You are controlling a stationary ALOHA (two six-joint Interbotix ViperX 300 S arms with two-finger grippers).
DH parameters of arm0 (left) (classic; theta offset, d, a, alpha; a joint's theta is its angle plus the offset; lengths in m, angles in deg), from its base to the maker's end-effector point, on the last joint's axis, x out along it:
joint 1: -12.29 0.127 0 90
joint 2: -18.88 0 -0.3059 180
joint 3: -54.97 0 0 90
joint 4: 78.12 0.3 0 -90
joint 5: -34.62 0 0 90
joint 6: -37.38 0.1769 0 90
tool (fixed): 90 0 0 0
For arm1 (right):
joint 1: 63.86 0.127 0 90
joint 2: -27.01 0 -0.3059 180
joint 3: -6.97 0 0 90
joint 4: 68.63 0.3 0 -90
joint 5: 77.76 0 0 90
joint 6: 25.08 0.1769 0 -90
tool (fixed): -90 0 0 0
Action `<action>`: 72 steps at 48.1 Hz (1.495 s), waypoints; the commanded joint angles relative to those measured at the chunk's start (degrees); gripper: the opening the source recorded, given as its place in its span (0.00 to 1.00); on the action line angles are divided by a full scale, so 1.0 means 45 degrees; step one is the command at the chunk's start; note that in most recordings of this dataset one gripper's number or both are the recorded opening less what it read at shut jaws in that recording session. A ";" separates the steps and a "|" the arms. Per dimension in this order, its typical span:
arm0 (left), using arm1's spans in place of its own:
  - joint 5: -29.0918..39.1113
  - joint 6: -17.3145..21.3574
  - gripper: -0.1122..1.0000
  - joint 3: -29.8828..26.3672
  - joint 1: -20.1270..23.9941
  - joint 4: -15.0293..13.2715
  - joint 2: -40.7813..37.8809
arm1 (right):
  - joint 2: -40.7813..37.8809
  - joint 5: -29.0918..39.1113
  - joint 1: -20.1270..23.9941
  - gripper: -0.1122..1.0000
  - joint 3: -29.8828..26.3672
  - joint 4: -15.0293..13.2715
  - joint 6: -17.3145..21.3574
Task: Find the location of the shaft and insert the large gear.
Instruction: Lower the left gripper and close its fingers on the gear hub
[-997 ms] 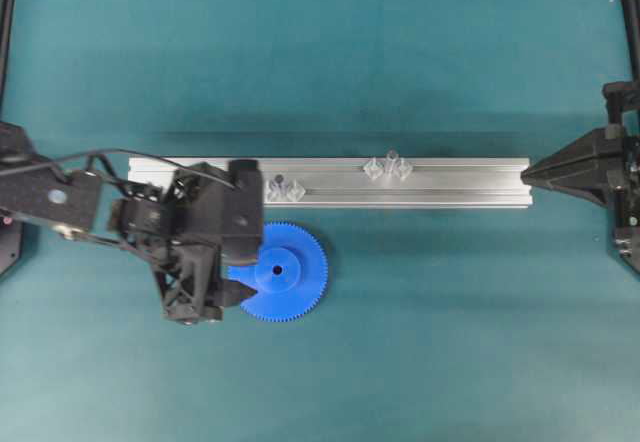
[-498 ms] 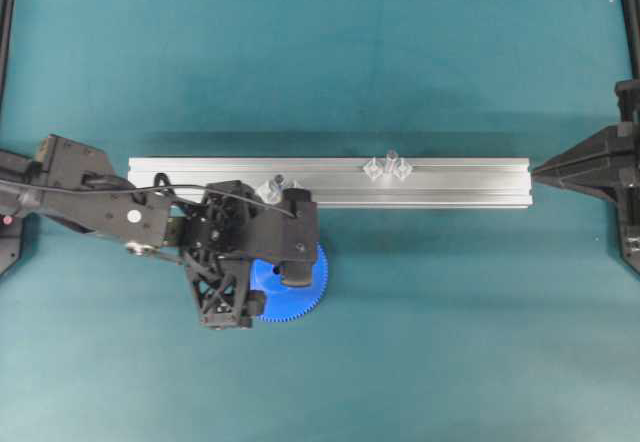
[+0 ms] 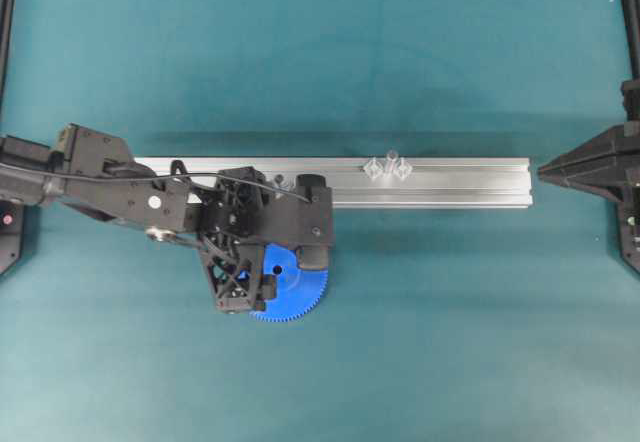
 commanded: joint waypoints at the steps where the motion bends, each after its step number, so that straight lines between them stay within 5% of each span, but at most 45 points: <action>1: -0.0039 0.0000 0.94 -0.0391 -0.0215 0.0039 0.0156 | 0.0039 -0.0059 -0.0039 0.12 -0.0078 0.0020 0.0137; 72: 0.0000 0.0000 0.94 -0.0547 -0.0332 0.0039 -0.0879 | 0.0410 -0.0078 -0.0020 0.12 0.0195 -0.0020 0.0586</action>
